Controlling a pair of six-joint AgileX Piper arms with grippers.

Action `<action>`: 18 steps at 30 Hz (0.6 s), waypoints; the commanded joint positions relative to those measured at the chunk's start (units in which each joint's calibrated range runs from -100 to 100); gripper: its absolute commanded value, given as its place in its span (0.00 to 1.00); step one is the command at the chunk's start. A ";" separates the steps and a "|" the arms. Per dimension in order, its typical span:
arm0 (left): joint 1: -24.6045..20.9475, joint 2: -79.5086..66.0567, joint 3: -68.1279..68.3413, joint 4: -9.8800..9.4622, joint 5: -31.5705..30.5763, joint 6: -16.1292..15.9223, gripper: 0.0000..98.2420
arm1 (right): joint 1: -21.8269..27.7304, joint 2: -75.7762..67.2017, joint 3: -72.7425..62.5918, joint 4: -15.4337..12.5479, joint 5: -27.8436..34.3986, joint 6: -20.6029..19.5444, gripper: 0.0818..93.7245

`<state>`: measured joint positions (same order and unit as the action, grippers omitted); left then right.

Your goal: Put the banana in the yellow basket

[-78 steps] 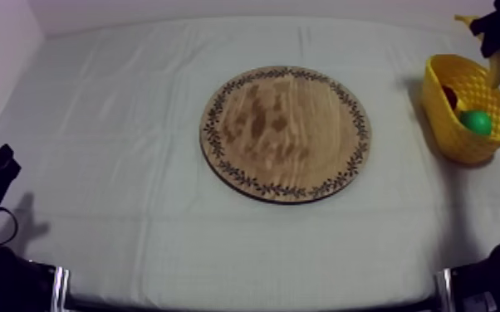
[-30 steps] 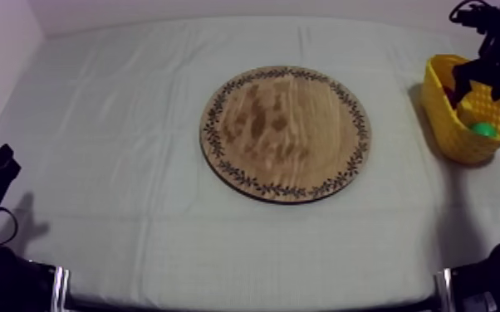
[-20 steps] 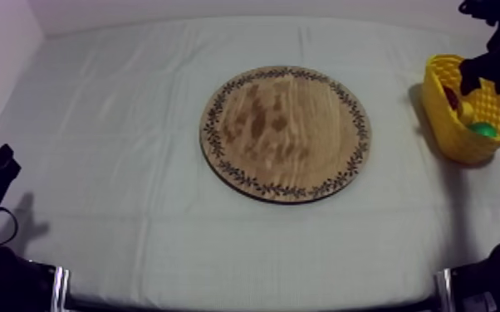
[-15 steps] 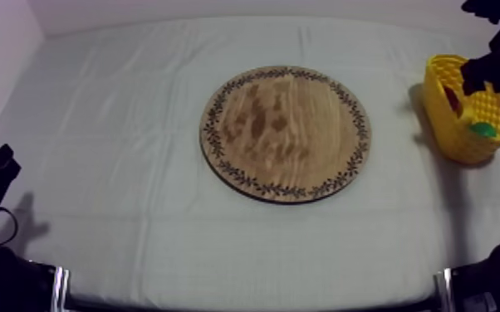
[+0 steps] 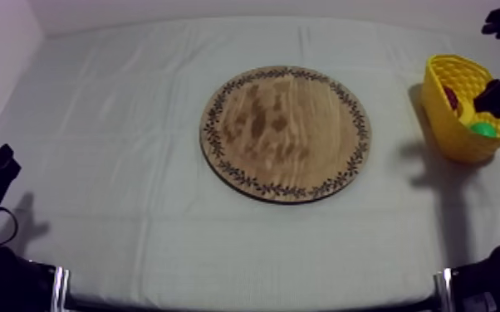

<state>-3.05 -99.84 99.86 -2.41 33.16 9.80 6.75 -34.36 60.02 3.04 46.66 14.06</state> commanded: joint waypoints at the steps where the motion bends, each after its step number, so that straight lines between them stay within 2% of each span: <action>1: -0.02 0.02 0.03 -0.01 -0.01 0.00 0.00 | -0.24 -6.86 4.73 -0.31 -1.48 0.44 0.25; 5: -0.02 0.02 0.03 -0.01 -0.01 0.00 0.00 | -0.42 -14.84 10.96 -1.54 -3.79 2.10 0.15; 9: -0.02 0.02 0.03 -0.01 -0.01 0.00 0.00 | -0.27 -22.94 16.72 -3.93 -4.99 4.84 0.04; 13: -0.02 0.02 0.03 -0.01 -0.01 0.00 0.00 | 0.04 -30.95 21.53 -6.83 -4.36 7.33 0.01; 18: -0.02 0.02 0.03 -0.01 -0.01 0.00 0.00 | 0.30 -39.28 28.49 -9.42 -5.95 7.69 0.01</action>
<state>-3.05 -99.84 99.86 -2.41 33.16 9.80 7.02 -68.84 85.69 -5.79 41.43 21.89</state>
